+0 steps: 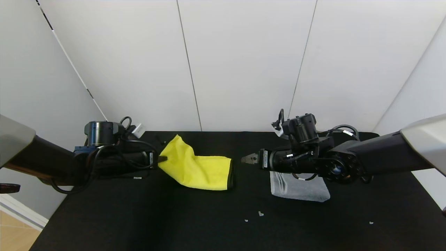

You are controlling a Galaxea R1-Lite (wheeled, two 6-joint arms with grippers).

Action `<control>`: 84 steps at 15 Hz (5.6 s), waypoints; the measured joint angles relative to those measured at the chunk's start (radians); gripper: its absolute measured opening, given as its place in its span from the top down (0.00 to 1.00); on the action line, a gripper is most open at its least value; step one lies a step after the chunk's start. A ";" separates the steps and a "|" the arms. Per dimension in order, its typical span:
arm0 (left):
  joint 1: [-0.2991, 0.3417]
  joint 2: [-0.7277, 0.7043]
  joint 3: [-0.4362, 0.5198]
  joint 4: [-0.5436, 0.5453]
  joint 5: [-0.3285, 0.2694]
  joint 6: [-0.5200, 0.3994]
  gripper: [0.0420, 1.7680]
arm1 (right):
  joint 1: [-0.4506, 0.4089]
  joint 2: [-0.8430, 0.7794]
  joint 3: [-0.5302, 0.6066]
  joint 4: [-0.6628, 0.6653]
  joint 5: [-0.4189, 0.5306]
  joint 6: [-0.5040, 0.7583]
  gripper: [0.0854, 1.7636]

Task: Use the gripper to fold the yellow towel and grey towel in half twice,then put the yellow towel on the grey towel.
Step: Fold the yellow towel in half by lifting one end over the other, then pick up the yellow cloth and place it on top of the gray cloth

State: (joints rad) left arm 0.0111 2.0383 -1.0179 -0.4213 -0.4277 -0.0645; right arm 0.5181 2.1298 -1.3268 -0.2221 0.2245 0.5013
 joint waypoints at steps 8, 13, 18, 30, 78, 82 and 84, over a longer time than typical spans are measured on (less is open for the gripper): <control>-0.206 -0.070 0.016 0.013 0.123 0.031 0.94 | -0.015 -0.049 0.025 -0.004 0.002 0.036 0.03; -0.346 -0.053 0.014 0.007 0.191 0.031 0.94 | -0.041 -0.094 0.048 -0.013 0.006 0.056 0.03; -0.389 0.004 -0.001 0.001 0.201 0.028 0.94 | -0.072 -0.137 0.076 -0.021 0.025 0.059 0.03; -0.457 0.134 -0.075 0.003 0.201 0.026 0.95 | -0.100 -0.213 0.111 -0.023 0.027 0.059 0.03; -0.107 0.177 -0.174 0.042 -0.166 -0.291 0.04 | 0.067 0.189 -0.138 -0.098 0.102 0.122 0.03; -0.143 0.203 -0.198 0.044 -0.166 -0.308 0.03 | 0.058 0.189 -0.129 -0.101 0.097 0.121 0.03; -0.160 0.218 -0.206 0.043 -0.167 -0.316 0.03 | 0.051 0.178 -0.124 -0.103 0.095 0.120 0.03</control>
State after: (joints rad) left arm -0.1485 2.2566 -1.2243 -0.3785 -0.5949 -0.3804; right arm 0.5696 2.3077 -1.4509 -0.3247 0.3198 0.6215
